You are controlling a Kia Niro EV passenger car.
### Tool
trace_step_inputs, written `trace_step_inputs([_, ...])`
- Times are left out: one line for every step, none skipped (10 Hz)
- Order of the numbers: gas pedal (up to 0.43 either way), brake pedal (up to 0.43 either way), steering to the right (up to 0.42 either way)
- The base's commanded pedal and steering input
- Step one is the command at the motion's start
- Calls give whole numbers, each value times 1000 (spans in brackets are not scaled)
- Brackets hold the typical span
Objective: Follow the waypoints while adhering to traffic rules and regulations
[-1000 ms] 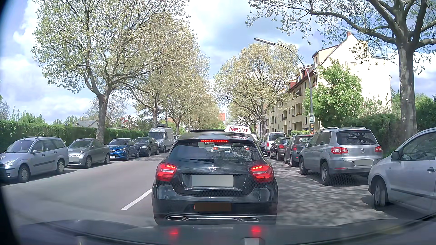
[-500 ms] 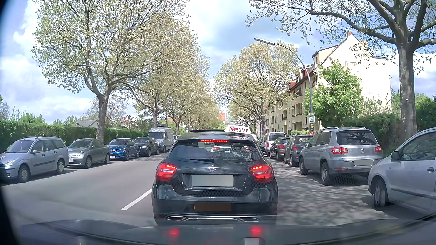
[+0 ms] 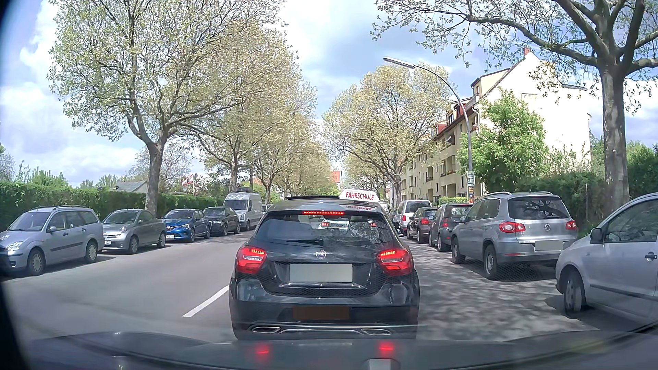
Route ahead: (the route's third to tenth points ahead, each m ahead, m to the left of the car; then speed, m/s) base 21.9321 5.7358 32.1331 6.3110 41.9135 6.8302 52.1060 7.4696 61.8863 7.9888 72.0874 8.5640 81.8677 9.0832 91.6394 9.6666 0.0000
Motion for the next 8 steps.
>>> trace_step_inputs([0,287,9])
trace_step_inputs([0,287,9])
trace_step_inputs([0,287,9])
trace_step_inputs([0,293,9])
trace_step_inputs([0,293,9])
trace_step_inputs([0,293,9])
trace_step_inputs([0,293,9])
trace_step_inputs([0,293,9])
